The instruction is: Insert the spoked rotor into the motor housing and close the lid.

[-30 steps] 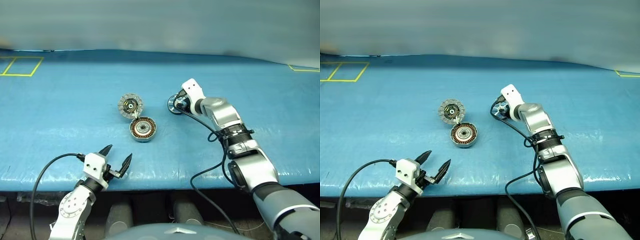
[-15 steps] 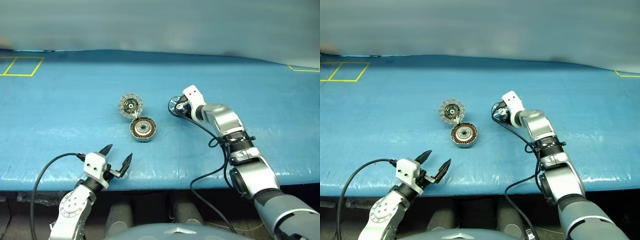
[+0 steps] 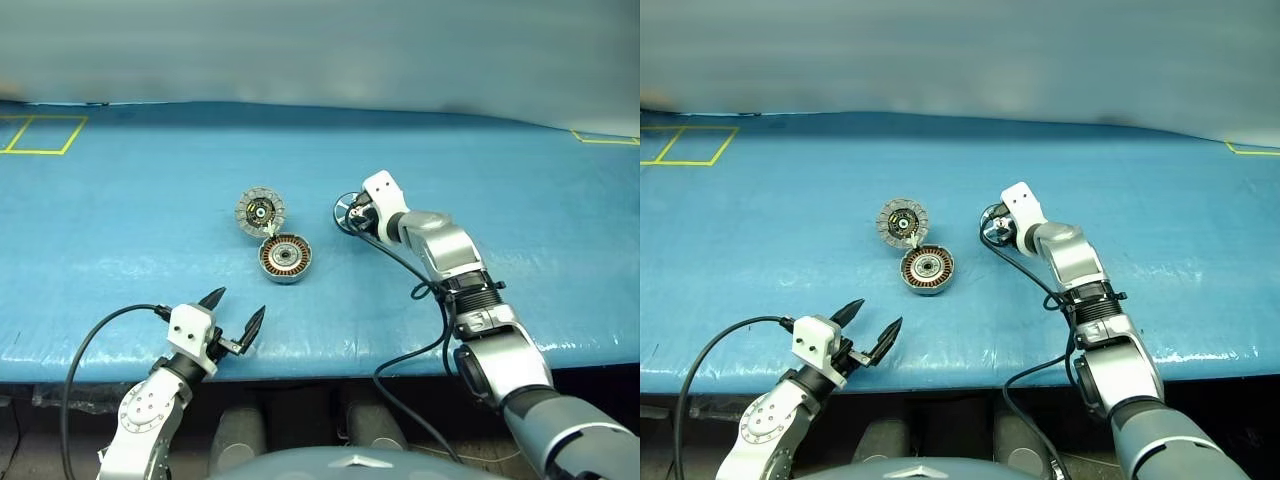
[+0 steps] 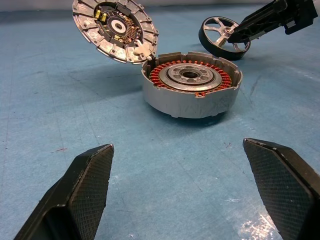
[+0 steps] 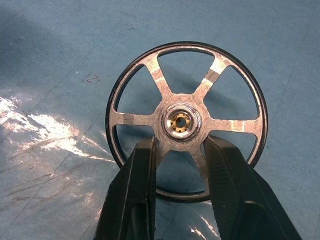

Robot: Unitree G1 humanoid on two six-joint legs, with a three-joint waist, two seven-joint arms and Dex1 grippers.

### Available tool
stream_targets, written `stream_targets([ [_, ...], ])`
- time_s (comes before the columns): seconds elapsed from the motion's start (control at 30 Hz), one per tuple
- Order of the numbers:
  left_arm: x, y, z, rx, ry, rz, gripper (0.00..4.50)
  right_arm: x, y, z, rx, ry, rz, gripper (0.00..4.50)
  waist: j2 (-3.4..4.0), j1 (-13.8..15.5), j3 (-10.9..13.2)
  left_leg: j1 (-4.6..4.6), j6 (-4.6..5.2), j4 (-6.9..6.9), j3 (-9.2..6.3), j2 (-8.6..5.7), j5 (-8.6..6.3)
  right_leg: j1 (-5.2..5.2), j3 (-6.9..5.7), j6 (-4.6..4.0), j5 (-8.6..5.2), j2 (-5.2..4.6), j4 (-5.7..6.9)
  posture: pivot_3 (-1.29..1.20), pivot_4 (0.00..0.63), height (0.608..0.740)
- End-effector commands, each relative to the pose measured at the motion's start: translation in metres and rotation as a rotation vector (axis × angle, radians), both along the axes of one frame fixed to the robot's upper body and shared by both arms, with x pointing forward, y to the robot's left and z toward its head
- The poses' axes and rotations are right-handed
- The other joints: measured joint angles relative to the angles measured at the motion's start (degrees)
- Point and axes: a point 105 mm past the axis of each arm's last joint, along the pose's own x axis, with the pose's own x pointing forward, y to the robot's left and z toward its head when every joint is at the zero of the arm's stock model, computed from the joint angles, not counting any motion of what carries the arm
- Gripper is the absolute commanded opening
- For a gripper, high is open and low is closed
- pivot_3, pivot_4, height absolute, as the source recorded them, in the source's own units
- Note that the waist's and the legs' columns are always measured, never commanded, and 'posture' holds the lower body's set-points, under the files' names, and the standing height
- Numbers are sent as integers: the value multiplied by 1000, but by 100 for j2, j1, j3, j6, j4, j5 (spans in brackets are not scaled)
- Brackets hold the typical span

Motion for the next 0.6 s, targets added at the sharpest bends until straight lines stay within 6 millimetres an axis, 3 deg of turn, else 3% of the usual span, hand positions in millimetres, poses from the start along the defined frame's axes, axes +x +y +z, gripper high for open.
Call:
stream_targets([
  [0.03, 1, 0, 6, 9, -32, -9, 4500, -8, 2, -18, -11, 60, 3, 1080, -1, -1, -2, 0, 0, 0, 0, 0, 0, 0, 0, -1, 0, 0, 0, 0, 150, 740],
  [0.23, 1, 0, 6, 5, -29, -7, 4500, -11, 3, -19, -9, 58, 9, 1079, -4, -3, -10, 1, 0, 0, 0, 0, 0, 0, 2, -1, 0, 1, 0, 0, 150, 740],
  [0.6, -2, 1, 7, 1, -28, 6, 4500, -39, 36, 35, 181, -58, 189, 1079, 6, 19, 0, -13, 0, -9, -1, 0, 0, -16, 4, -2, 0, 3, -4, 0, 150, 740],
])
